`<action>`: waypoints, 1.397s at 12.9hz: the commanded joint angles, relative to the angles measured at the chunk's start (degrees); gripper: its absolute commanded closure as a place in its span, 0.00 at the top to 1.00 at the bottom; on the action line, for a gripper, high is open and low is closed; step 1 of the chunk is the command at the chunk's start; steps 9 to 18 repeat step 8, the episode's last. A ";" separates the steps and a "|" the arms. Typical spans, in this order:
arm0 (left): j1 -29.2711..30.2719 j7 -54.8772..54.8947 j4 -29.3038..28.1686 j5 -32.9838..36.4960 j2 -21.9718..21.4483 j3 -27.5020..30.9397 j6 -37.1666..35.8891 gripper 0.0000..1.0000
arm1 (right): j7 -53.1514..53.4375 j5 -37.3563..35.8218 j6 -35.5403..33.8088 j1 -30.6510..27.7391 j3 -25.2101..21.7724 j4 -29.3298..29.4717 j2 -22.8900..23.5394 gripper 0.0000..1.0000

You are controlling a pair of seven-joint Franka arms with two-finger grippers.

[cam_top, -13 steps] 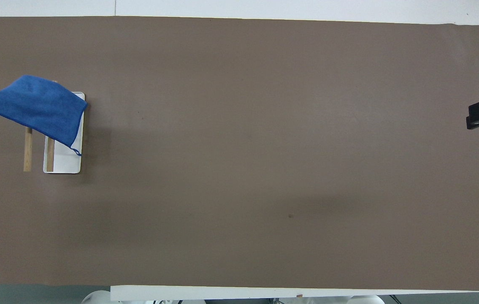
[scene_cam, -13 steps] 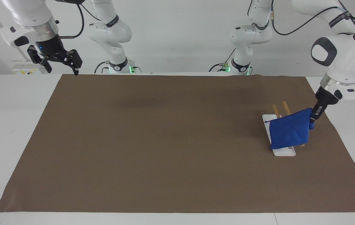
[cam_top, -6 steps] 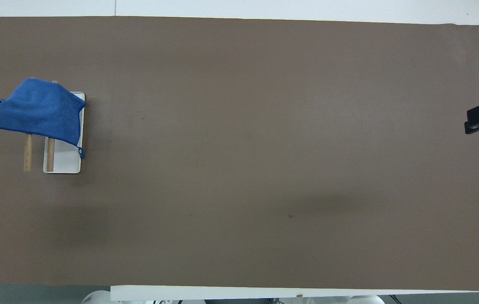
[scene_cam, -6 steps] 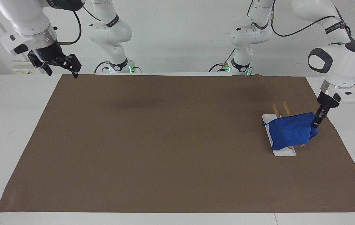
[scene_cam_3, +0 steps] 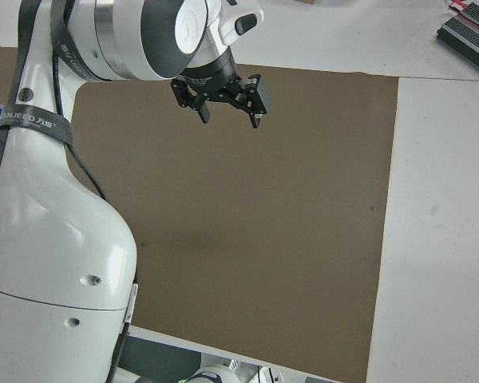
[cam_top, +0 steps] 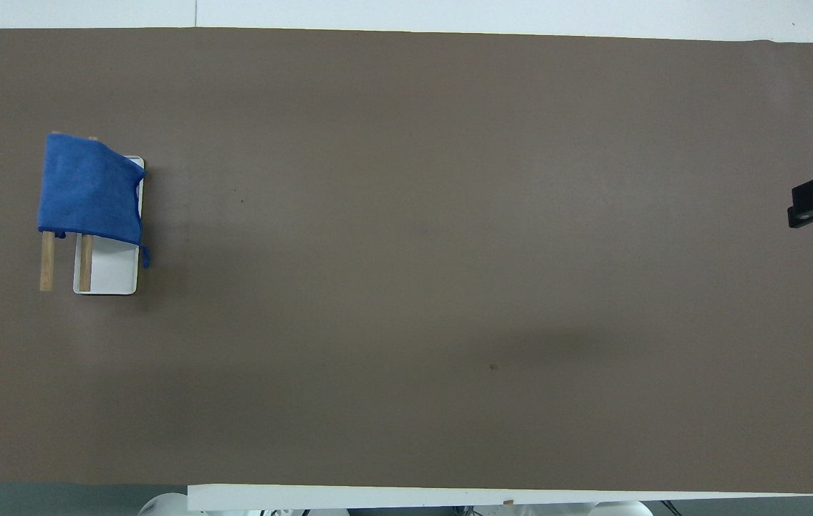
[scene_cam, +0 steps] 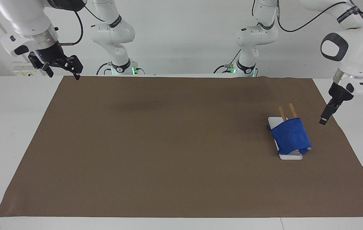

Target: Right arm passes towel to left arm to hang

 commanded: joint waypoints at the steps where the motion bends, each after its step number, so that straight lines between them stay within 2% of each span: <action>1: -1.72 8.81 12.29 0.58 3.65 0.46 -15.72 1.00 | -1.64 1.25 1.13 0.14 -0.48 -1.96 -1.38 1.00; 3: -4.35 15.66 17.23 0.41 5.32 0.46 -21.39 1.00 | -1.64 1.25 1.13 0.06 -0.48 -1.96 -1.38 1.00; 5: -5.23 17.44 22.15 0.14 8.04 0.02 -25.96 1.00 | -2.25 1.25 0.78 -0.12 -0.57 -1.96 -1.38 1.00; 6: -5.76 21.63 22.78 0.40 8.23 -0.24 -27.11 1.00 | -3.47 1.25 0.60 -0.21 -0.48 -1.96 -1.38 1.00; 18: -5.77 22.55 22.88 -0.03 8.23 -0.33 -27.91 1.00 | -3.83 1.25 0.78 -0.47 -0.66 -1.96 -1.38 1.00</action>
